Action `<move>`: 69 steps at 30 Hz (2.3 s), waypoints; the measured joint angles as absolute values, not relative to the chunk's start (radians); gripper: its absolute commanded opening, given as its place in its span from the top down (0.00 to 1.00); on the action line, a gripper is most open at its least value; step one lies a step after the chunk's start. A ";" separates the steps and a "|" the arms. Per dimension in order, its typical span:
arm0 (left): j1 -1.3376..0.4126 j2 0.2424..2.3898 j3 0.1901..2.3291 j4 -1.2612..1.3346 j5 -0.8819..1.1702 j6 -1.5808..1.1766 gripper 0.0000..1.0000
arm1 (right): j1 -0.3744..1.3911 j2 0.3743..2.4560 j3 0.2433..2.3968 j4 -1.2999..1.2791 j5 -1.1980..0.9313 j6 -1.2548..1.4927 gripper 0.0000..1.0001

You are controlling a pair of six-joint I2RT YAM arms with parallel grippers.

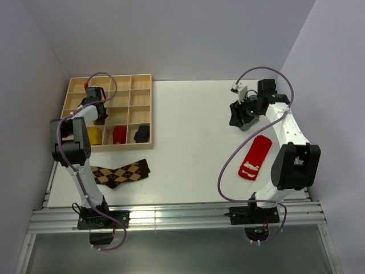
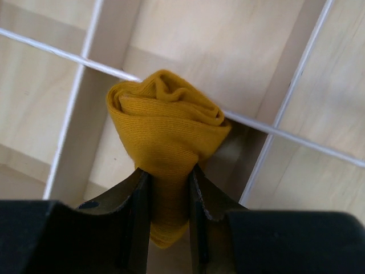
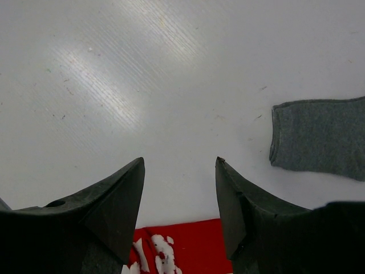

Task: Roll the socks
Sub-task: Place the sock in the storage box, then move the sock to the center of the board.

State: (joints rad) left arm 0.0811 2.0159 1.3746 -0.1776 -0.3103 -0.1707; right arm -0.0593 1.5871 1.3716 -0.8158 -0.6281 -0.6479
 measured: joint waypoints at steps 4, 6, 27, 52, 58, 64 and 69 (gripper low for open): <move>0.094 2.022 1.386 -0.217 -0.257 -0.179 1.00 | -0.059 1.587 1.366 -0.815 -0.627 -0.648 0.40; 0.100 2.023 1.399 -0.241 -0.233 -0.179 1.00 | -0.059 1.587 1.365 -0.815 -0.627 -0.649 0.40; 0.163 2.054 1.483 -0.369 -0.096 -0.323 0.49 | -0.059 1.587 1.328 -0.810 -0.613 -0.656 0.40; 0.143 1.818 1.501 -0.541 -0.176 -0.366 0.35 | -0.112 1.682 1.371 -0.690 -0.498 -0.540 0.41; 0.017 1.691 1.563 -0.527 -0.228 -0.379 0.35 | -0.184 1.877 1.543 -0.671 -0.400 -0.471 0.43; -0.171 1.604 1.572 -0.479 -0.244 -0.386 0.35 | -0.200 2.103 1.789 -0.699 -0.310 -0.427 0.51; -0.268 1.571 1.518 -0.447 -0.249 -0.399 0.35 | -0.196 2.213 1.892 -0.725 -0.236 -0.430 0.59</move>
State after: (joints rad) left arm -0.2680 1.5711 1.5181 -0.4465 -0.2489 -0.3992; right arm -0.1963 2.2127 1.8919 -0.7254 -0.2359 -0.4301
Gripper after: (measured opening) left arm 0.648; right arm 0.425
